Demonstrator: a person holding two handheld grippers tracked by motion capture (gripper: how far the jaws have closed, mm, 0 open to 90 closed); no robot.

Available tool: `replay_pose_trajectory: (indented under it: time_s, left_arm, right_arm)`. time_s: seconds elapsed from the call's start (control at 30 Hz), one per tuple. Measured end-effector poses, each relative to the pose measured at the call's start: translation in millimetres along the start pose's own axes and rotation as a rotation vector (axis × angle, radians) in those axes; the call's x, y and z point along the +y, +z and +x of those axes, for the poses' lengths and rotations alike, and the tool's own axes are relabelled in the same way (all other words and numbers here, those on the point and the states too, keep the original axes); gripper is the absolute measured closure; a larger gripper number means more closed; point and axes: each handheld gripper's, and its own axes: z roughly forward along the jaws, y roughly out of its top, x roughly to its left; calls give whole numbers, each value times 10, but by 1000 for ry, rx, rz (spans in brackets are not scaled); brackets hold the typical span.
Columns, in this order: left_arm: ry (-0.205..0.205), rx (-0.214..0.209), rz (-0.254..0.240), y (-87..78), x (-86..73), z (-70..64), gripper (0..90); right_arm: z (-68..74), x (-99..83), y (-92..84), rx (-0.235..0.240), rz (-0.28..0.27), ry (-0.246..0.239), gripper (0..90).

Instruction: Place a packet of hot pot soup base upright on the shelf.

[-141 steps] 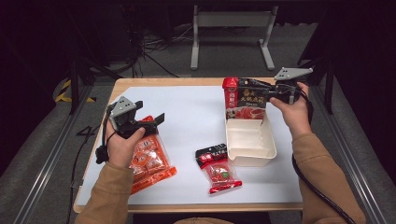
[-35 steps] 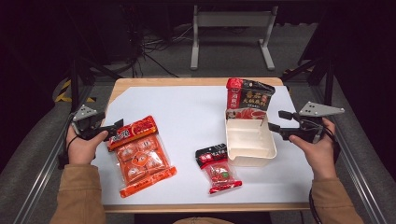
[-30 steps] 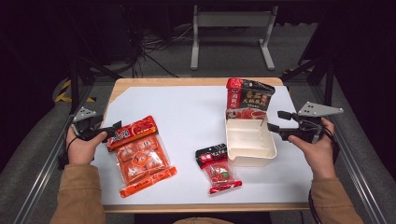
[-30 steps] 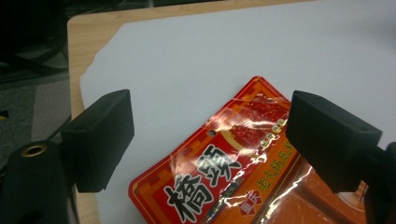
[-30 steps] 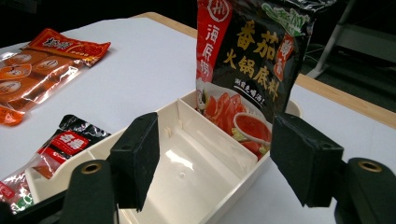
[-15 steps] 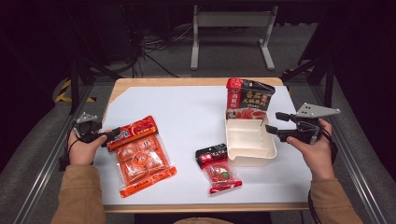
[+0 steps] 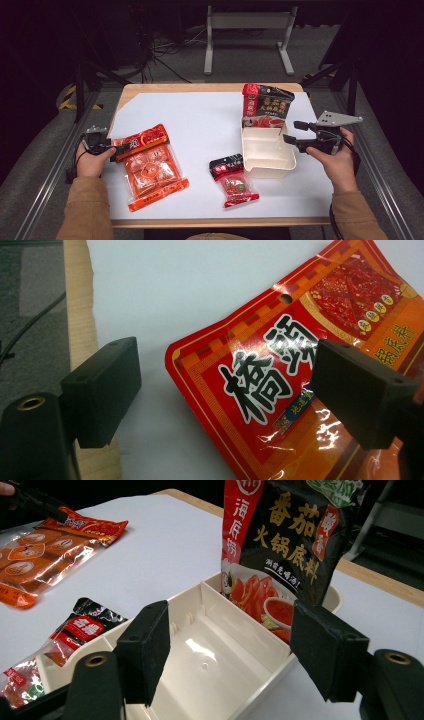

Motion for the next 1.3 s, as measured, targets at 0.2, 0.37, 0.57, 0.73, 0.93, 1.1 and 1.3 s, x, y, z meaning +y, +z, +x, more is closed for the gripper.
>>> replay_pose_trajectory:
  time_s: [0.2, 0.37, 0.57, 0.73, 0.93, 1.1, 1.3]
  left_arm:
    - [1, -39, 9, -5, -6, -2, 202]
    - [0, -66, 15, -7, -1, -30, 281]
    - [4, -119, 32, -7, 12, -87, 422]
    - [12, -105, 40, -4, 1, -98, 536]
    - [12, -88, 40, -7, -10, -107, 724]
    - [25, -101, 39, -10, -14, -106, 813]
    - [5, -131, 54, 17, -28, -135, 882]
  right_arm:
    - [-7, -10, 11, 16, -6, 10, 326]
    - [-8, -10, 13, 25, -9, 14, 326]
    - [1, 1, 35, 71, -31, 34, 326]
    - [23, 18, 60, 93, -39, 33, 326]
    - [35, 21, 81, 94, -33, 30, 326]
    - [39, 24, 83, 98, -36, 29, 326]
    - [40, 24, 83, 99, -38, 31, 326]
